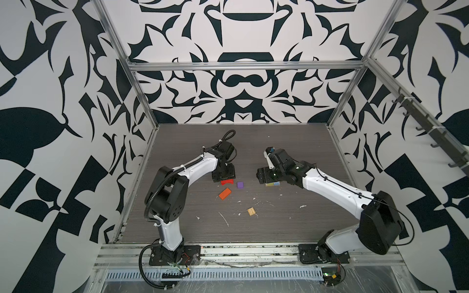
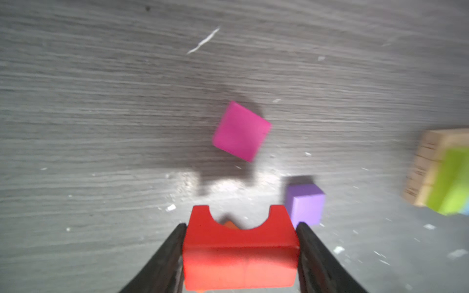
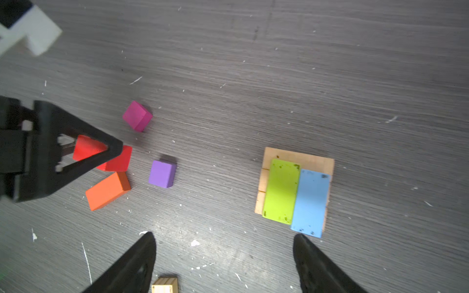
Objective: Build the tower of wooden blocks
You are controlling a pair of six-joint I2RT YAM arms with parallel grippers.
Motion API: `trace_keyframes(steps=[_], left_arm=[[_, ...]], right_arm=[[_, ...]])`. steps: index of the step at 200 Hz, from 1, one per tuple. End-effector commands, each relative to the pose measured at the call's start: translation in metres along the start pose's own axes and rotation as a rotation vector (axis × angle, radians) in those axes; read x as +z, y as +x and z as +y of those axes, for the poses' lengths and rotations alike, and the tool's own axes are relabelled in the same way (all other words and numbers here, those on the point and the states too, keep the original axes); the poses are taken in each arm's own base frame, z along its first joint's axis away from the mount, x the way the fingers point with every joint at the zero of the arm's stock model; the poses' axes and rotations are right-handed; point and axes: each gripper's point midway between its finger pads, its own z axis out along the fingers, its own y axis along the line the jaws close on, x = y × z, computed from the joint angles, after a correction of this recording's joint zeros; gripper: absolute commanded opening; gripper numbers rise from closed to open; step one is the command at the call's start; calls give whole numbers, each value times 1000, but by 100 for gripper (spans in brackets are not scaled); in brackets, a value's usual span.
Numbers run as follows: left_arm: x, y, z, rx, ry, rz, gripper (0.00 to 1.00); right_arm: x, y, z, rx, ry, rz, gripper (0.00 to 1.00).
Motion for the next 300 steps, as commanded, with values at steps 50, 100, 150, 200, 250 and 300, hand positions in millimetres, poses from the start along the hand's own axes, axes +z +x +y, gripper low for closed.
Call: trace_keyframes(steps=[50, 100, 150, 200, 250, 300], left_arm=[[-41, -10, -55, -21, 235, -41, 43], [-46, -11, -101, -4, 372, -35, 44], [-40, -10, -144, 11, 471, -2, 44], [-30, -5, -180, 16, 546, 34, 44], [-17, 3, -205, 21, 593, 72, 44], [-3, 4, -221, 15, 611, 86, 44]], right_arm=[[-26, -13, -30, 112, -9, -94, 87], [-43, -11, -59, 198, 22, -144, 87], [-52, -2, -82, 250, 52, -162, 87], [-56, 10, -96, 260, 89, -157, 87], [-58, 18, -105, 273, 112, -153, 87], [-62, 21, -109, 275, 119, -152, 87]])
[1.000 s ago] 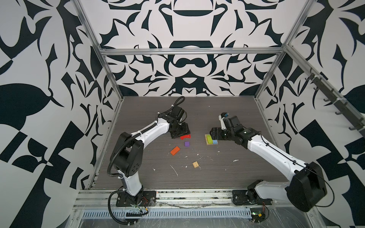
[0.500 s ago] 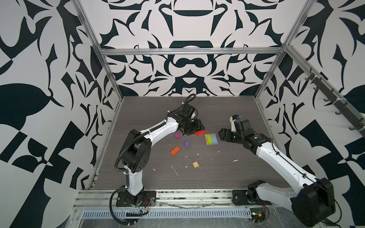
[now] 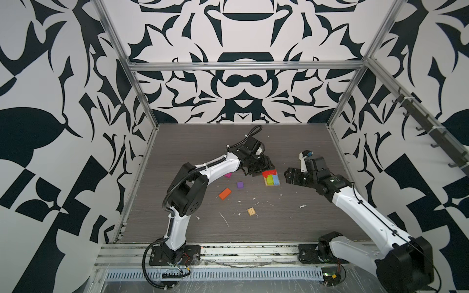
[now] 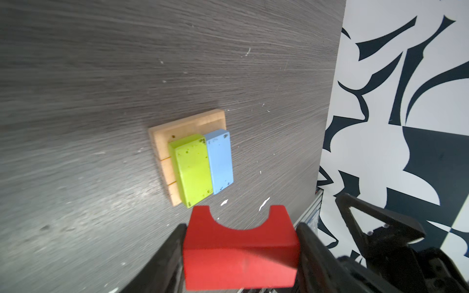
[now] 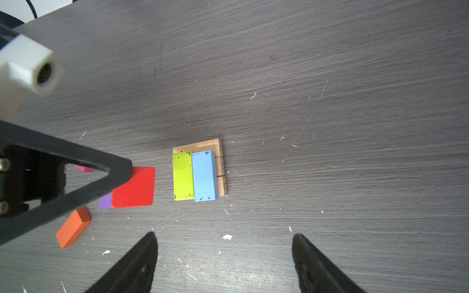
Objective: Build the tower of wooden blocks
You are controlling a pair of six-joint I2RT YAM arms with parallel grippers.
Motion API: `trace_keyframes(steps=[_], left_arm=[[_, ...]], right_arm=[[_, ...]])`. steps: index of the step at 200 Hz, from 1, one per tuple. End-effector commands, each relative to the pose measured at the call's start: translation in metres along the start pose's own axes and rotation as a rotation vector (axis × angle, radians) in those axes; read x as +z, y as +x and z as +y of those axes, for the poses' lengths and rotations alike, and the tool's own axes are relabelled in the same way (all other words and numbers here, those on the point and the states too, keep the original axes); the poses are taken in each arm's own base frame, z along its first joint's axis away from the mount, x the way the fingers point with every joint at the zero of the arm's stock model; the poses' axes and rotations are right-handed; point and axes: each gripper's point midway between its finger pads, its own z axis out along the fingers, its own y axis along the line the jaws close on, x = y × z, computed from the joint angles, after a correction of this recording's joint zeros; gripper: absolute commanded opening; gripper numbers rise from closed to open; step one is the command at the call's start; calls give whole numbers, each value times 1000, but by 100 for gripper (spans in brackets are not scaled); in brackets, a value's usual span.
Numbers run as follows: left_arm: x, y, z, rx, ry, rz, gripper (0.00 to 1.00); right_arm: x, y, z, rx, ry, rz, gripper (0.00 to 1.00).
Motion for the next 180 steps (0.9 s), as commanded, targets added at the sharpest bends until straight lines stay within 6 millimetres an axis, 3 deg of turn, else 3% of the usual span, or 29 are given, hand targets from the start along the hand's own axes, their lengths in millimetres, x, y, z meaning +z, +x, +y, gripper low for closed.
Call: trace_keyframes(steps=[1, 180], left_arm=[[8, -5, -11, -9, 36, 1, 44], [33, -7, 9, -57, -27, -25, 44]], right_arm=[[-5, 0, -4, -13, 10, -11, 87], [-5, 2, -6, -11, 2, -8, 86]])
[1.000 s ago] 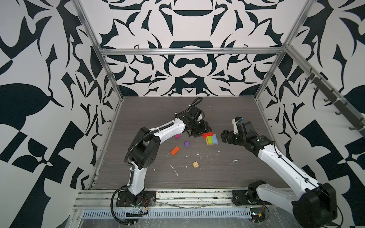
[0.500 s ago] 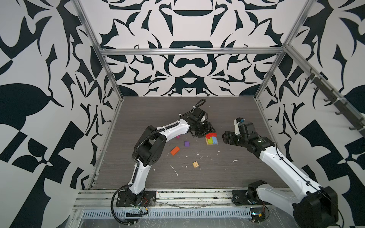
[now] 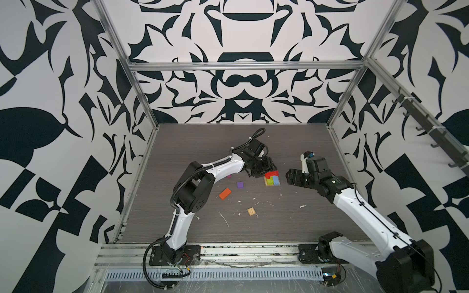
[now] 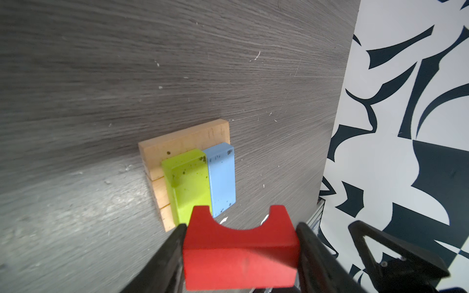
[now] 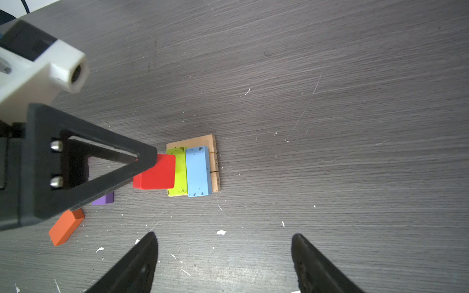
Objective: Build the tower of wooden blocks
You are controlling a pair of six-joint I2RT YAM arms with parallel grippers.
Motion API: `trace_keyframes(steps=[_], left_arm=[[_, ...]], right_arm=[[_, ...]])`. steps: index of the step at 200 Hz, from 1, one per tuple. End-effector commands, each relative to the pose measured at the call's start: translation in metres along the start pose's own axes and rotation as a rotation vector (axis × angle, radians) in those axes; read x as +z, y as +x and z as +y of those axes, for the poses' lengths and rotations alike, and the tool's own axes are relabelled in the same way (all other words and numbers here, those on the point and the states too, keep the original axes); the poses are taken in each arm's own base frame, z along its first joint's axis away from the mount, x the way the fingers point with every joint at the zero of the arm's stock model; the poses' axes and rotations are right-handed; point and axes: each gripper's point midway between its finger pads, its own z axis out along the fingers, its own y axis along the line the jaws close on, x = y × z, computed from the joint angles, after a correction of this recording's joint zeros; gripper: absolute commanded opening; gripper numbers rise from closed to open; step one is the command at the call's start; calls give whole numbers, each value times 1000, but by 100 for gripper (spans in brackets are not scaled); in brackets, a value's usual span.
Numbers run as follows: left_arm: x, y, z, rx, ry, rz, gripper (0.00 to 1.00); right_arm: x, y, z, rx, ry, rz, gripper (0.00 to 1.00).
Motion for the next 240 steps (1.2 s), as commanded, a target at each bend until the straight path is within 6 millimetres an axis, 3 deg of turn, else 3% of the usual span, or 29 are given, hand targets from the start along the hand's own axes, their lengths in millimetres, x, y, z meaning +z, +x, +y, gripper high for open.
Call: trace_keyframes(steps=[1, 240], left_arm=[[10, -4, 2, -16, -7, -16, 44], [16, 1, 20, -60, -64, -62, 44]], right_arm=[[-4, -2, 0, -5, -7, -15, 86], [1, 5, 10, -7, -75, 13, 85]])
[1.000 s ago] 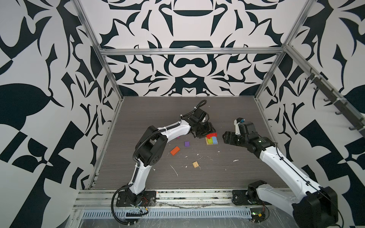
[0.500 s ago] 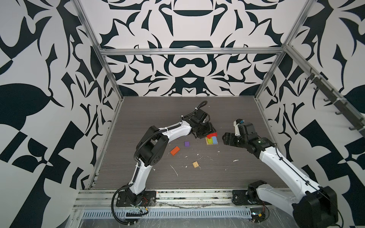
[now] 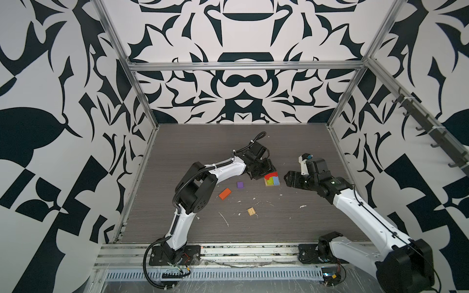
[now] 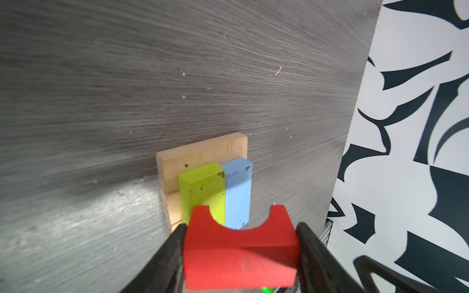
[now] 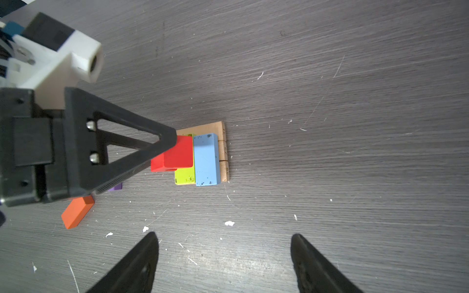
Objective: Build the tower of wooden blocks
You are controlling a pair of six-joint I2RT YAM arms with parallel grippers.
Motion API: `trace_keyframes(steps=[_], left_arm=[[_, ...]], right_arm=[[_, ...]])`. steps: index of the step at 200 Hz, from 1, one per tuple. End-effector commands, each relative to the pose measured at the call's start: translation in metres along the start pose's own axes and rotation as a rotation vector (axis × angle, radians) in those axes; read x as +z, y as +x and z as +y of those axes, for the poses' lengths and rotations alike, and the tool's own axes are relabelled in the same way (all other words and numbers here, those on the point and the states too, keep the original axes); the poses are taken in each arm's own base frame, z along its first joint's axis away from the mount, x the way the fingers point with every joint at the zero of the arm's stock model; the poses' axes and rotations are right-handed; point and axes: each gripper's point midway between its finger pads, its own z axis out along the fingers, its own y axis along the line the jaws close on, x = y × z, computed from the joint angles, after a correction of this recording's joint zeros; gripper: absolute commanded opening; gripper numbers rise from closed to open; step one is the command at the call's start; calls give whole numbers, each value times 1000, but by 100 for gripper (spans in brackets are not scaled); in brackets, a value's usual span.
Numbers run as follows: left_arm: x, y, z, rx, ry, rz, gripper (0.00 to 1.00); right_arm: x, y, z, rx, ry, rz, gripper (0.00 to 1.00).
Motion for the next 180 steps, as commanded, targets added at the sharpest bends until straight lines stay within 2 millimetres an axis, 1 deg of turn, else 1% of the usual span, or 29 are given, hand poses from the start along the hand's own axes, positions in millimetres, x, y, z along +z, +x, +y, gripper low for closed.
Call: trace_keyframes(steps=[1, 45, 120, 160, 180], left_arm=[[4, 3, 6, -9, -17, -2, 44], [5, 3, 6, -9, -19, -2, 45], [6, 4, 7, -12, -24, 2, 54], [6, 4, 6, -11, -21, 2, 56], [5, 3, 5, -11, -23, 0, 59]], right_arm=[[-3, -7, 4, -12, -20, -31, 85], [-3, -8, 4, -11, -22, -32, 85], [-3, -9, 5, -13, -23, -31, 85], [-3, -9, 6, -14, -24, -31, 85], [-3, -9, 6, -14, -26, -31, 85]])
